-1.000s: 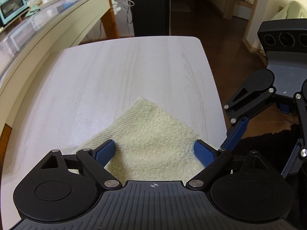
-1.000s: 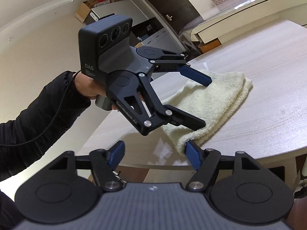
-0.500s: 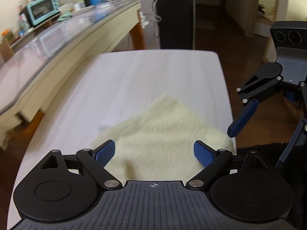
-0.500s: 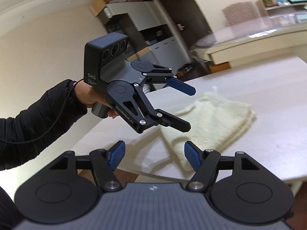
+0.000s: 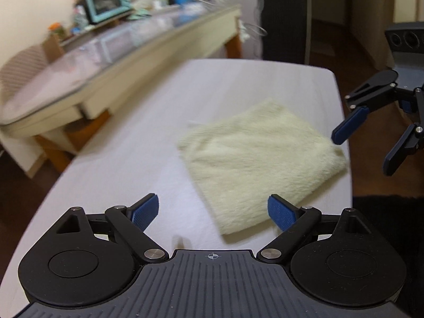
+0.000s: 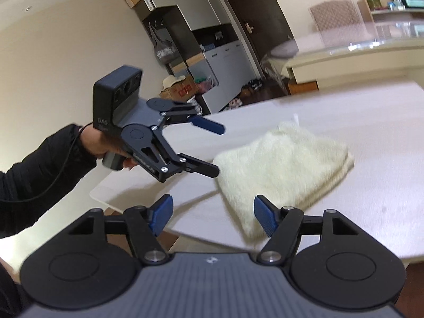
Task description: Fold towel
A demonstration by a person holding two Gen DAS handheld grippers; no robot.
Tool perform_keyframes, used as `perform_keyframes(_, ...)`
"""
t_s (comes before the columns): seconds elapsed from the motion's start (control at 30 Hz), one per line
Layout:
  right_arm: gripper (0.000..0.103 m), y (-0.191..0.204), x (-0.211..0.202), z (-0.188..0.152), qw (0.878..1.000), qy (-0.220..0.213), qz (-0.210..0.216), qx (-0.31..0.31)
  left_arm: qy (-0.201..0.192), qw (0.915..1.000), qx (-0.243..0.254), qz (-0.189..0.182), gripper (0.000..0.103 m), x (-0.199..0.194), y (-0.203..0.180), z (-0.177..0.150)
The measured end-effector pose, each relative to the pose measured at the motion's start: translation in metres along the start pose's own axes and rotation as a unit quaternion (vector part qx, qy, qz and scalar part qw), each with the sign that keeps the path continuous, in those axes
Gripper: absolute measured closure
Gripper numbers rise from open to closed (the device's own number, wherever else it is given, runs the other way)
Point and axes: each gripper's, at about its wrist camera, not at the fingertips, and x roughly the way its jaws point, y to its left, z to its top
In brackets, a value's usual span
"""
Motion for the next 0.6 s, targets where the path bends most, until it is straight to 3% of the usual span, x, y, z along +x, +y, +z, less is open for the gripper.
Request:
perform_keyframes(0.1,0.033,-0.002,0.010,0.004,1.000,-0.003,-0.008,-0.006,0.002,0.9995,-0.026,0.020,0.010,0.005,0.011,-0.003)
perform_keyframes(0.23,0.033,-0.004,0.025,0.002,0.999,0.031,-0.025,-0.013,0.015,0.9992,-0.025,0.026,0.009,0.015,0.011,-0.005)
perform_keyframes(0.37,0.032,-0.005,0.019,0.007,0.999,0.028,-0.018,-0.005,0.006,0.9989,-0.022,0.042,0.009,0.011,0.008,-0.006)
perform_keyframes(0.47,0.032,-0.014,0.019,0.027,0.999,0.013,-0.045,-0.021,-0.009,0.9980,-0.021,0.060,0.010,0.005,0.002,-0.005)
perform_keyframes(0.6,0.033,-0.025,0.038,0.054,0.992,0.028,-0.101,-0.068,-0.014,0.9976,-0.004,0.068,0.010,0.006,-0.014,-0.003)
